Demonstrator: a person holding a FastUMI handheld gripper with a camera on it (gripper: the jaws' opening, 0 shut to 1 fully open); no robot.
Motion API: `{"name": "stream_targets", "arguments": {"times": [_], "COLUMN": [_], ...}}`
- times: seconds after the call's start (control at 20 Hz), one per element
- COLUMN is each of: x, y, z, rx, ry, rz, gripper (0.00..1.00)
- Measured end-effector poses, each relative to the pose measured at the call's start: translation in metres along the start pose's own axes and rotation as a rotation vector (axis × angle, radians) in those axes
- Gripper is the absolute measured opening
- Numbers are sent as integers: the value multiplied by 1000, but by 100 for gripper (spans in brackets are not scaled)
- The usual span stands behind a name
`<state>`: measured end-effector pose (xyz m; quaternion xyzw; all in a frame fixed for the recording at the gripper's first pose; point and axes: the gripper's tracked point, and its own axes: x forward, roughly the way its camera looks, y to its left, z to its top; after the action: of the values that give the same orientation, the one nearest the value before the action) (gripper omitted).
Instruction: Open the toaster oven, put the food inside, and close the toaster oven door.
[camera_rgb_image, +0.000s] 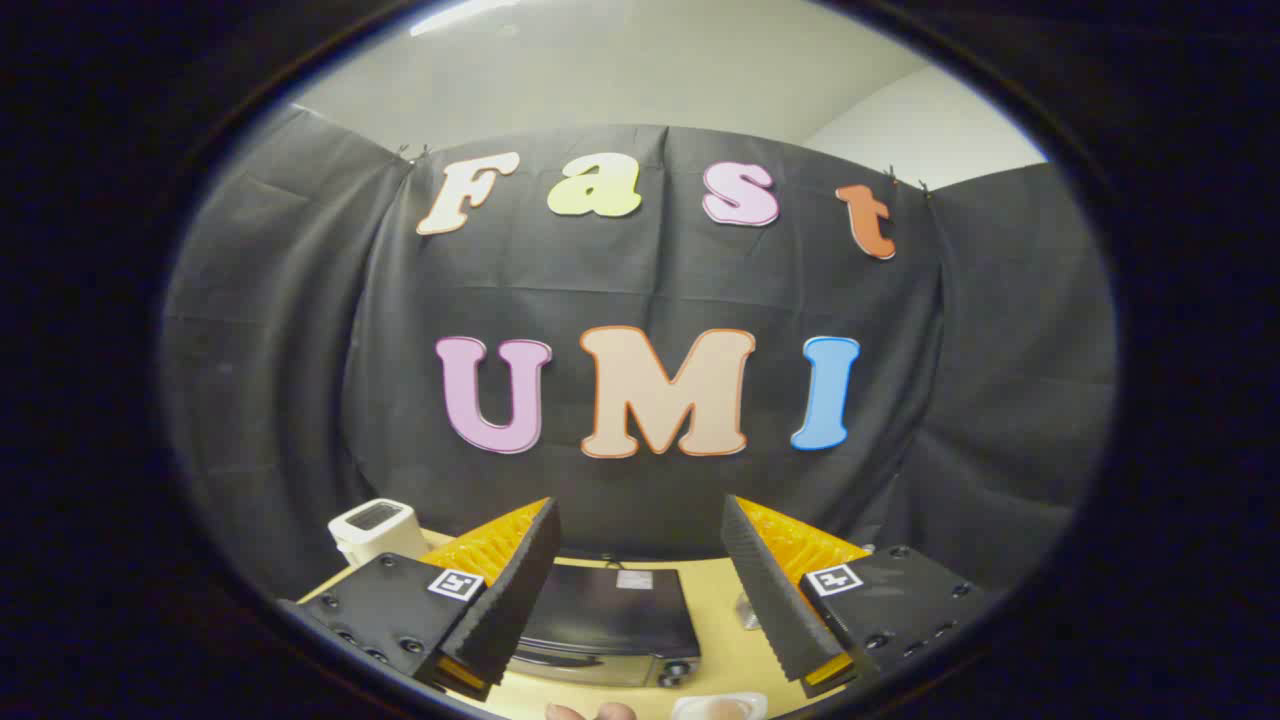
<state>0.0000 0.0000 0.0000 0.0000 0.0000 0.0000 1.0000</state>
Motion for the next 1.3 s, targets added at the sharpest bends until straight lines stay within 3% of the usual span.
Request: {"name": "stream_targets", "arguments": {"times": [0.25,1.3], "x": [2,2], "y": [26,47], "z": [-14,-36], "rx": [44,50], "ry": [19,46], "rz": [50,75], "gripper": [100,100]}}
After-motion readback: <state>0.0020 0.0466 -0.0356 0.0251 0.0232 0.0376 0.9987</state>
